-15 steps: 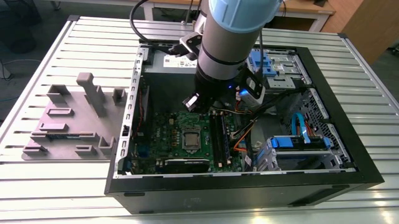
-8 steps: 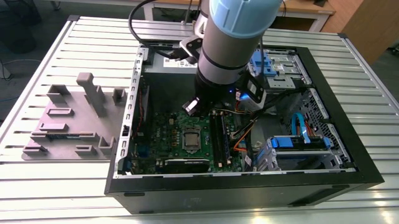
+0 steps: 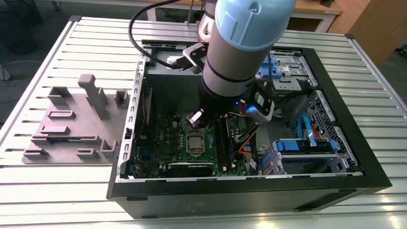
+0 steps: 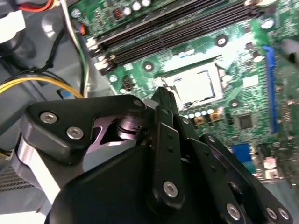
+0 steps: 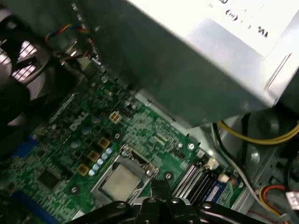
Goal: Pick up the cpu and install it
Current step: 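Install the first cpu locking lever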
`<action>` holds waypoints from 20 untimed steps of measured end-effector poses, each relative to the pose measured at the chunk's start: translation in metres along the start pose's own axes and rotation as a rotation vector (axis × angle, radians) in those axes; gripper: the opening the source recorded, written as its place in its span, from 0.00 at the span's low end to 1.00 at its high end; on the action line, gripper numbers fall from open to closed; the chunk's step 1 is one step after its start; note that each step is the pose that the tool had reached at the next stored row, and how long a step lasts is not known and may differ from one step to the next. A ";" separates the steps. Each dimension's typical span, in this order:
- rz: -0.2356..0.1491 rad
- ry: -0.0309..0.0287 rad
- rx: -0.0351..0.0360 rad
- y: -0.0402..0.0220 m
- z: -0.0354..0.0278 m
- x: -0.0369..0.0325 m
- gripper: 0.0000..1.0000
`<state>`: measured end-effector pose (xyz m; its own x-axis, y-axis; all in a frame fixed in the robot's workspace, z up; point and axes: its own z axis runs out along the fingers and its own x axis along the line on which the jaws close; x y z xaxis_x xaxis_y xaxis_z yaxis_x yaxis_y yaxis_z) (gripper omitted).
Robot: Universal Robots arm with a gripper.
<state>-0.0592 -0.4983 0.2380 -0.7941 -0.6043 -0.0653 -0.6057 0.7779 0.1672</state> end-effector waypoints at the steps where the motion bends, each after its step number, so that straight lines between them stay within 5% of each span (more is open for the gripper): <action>1: 0.000 0.0002 0.0001 -0.0021 -0.0001 0.0017 0.11; 20: 0.003 0.0021 0.0035 -0.0058 0.0220 0.0106 0.11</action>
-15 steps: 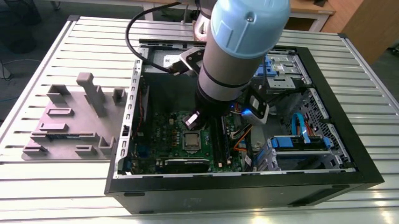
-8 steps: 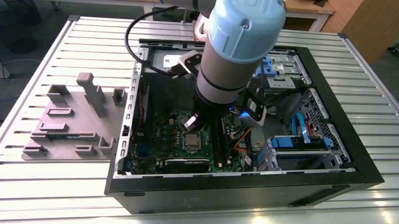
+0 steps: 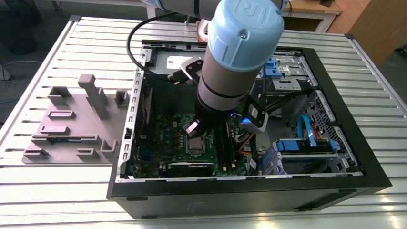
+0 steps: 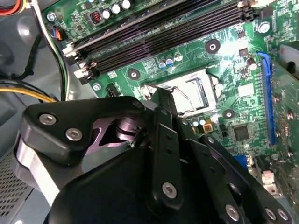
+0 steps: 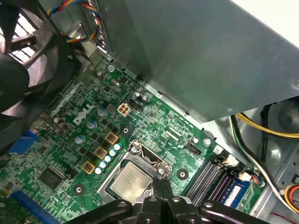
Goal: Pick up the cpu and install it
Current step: 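Install the first cpu locking lever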
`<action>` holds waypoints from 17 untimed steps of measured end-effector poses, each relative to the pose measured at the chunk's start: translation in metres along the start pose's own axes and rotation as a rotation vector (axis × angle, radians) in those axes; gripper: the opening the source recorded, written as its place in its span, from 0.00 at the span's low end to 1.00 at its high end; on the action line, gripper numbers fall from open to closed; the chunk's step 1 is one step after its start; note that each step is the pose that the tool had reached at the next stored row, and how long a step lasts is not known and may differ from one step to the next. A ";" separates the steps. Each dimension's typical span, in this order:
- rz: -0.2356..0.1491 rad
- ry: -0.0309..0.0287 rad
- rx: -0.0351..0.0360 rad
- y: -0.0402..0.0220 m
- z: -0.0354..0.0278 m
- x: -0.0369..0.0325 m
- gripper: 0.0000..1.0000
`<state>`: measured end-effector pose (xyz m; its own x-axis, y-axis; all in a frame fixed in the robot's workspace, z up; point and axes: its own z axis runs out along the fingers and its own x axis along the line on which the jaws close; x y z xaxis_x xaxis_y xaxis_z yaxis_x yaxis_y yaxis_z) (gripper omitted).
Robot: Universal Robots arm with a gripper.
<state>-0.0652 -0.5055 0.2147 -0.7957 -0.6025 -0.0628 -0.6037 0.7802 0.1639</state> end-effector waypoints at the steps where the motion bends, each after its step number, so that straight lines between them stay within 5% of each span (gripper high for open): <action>1: 0.000 0.0001 0.0002 -0.0002 0.0011 0.0001 0.11; 17: 0.004 -0.0004 0.0006 -0.0015 0.0051 0.0010 0.11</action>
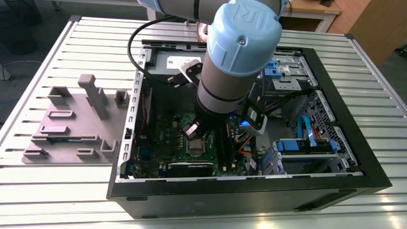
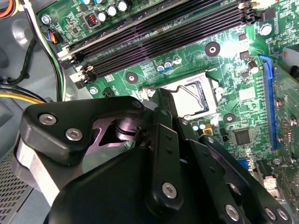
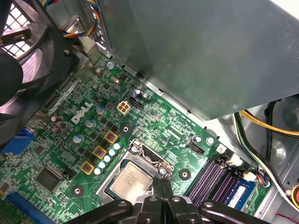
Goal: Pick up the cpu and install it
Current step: 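Install the first cpu locking lever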
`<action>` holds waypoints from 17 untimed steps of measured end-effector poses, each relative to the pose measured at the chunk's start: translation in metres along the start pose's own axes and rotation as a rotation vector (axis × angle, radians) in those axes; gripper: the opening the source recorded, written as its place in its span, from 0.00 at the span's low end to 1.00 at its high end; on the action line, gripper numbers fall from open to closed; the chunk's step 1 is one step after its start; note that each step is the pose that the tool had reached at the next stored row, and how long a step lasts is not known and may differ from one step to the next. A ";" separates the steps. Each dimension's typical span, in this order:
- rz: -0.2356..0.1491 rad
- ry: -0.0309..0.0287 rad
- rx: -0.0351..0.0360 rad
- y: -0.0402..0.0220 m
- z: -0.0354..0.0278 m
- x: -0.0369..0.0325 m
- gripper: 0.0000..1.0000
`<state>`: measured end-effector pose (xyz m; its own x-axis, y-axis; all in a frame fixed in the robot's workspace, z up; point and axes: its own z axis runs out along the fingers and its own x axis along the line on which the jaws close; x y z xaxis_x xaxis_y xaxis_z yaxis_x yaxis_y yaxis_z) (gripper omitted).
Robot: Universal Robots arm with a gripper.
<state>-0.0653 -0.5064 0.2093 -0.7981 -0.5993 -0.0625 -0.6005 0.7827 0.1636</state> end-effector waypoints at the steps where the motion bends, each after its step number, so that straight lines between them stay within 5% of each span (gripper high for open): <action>1: 0.000 0.0000 0.0000 -0.0001 0.0003 0.0000 0.11; 17: 0.000 -0.0001 0.0000 0.0017 0.0009 0.0024 0.11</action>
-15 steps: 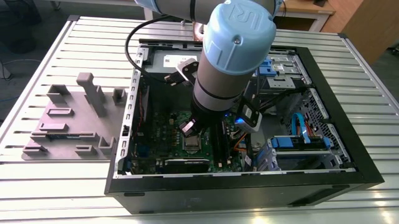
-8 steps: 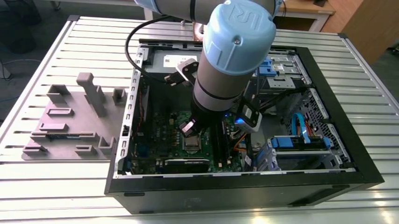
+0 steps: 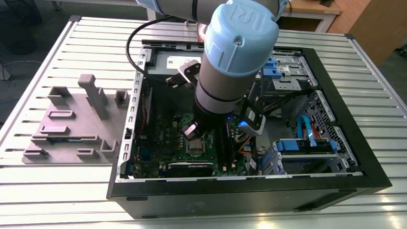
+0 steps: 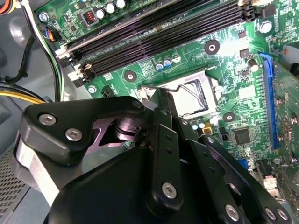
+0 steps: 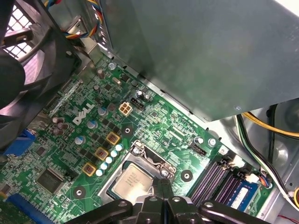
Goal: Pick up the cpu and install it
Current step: 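Install the first cpu locking lever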
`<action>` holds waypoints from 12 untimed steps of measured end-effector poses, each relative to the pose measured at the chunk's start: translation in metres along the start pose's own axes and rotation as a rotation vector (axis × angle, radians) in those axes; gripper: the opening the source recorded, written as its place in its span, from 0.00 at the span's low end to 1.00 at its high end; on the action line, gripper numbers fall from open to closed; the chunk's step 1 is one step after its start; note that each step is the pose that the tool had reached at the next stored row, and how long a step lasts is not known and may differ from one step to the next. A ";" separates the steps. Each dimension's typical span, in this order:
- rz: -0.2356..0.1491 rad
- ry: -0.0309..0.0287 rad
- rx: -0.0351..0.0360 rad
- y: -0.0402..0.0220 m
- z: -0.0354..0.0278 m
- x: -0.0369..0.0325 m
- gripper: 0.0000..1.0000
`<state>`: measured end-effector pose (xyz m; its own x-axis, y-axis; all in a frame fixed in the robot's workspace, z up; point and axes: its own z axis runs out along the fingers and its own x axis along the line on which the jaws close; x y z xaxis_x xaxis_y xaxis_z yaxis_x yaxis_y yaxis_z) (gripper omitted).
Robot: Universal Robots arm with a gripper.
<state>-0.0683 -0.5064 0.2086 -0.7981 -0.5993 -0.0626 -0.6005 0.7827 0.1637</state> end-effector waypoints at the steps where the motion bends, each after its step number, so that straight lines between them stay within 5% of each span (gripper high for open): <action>1: 0.000 0.0000 0.0000 0.0002 0.0000 0.0003 0.11; 12: 0.016 -0.0008 0.0017 -0.0042 -0.0006 -0.0020 0.11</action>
<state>-0.0641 -0.5085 0.2086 -0.8077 -0.5865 -0.0609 -0.5878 0.7924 0.1630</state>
